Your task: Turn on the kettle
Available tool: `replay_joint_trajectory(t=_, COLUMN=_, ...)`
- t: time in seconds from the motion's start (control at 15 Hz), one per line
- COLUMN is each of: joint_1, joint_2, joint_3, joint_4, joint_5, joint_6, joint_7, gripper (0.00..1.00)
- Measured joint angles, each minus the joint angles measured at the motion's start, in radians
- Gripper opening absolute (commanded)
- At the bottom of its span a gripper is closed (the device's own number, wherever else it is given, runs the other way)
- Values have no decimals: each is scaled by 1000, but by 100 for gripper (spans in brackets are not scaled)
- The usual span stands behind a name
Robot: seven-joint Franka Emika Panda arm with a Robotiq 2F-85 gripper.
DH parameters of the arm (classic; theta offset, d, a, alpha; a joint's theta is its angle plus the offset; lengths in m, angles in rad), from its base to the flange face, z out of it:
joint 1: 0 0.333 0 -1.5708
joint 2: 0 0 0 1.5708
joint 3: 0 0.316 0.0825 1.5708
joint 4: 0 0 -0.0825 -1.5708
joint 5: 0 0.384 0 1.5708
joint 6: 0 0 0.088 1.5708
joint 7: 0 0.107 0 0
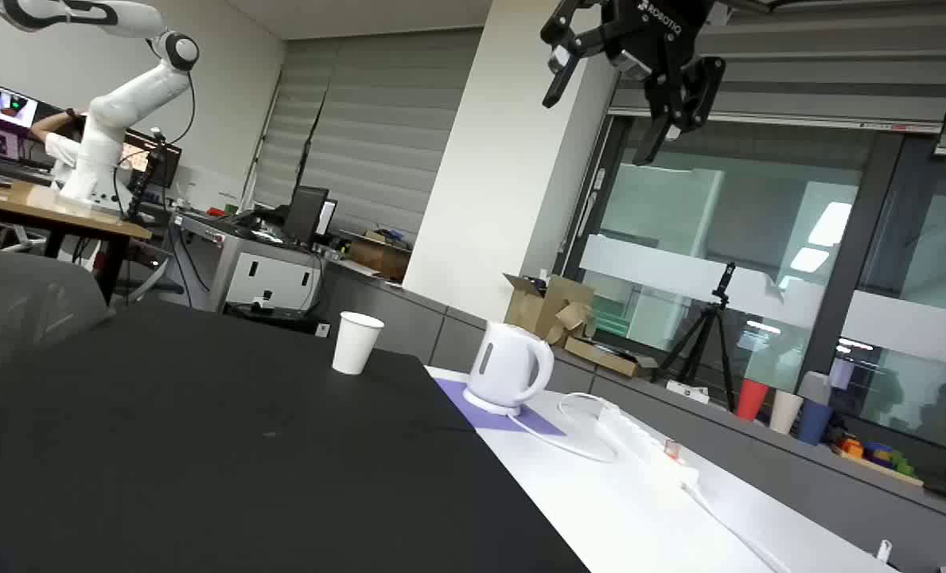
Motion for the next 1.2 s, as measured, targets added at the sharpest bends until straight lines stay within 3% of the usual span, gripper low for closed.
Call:
replay_joint_trajectory(t=0.67, joint_1=-1, joint_2=0, joint_3=-1, joint_4=0, joint_5=-5, joint_6=4, joint_7=-7, gripper=100)
replay_joint_trajectory(t=0.87, joint_1=-34, joint_2=11, joint_3=-29, joint_4=1, joint_5=-72, joint_6=27, joint_7=-71, gripper=100)
replay_joint_trajectory(t=0.93, joint_1=-54, joint_2=23, joint_3=-52, joint_4=3, joint_5=-106, joint_6=37, joint_7=-109, gripper=75)
replay_joint_trajectory(t=1.0, joint_1=-79, joint_2=42, joint_3=-81, joint_4=8, joint_5=-146, joint_6=50, joint_7=-150, gripper=75)
replay_joint_trajectory(t=1.2, joint_1=-157, joint_2=136, joint_3=-176, joint_4=50, joint_5=-257, joint_6=108, joint_7=-274, gripper=53)
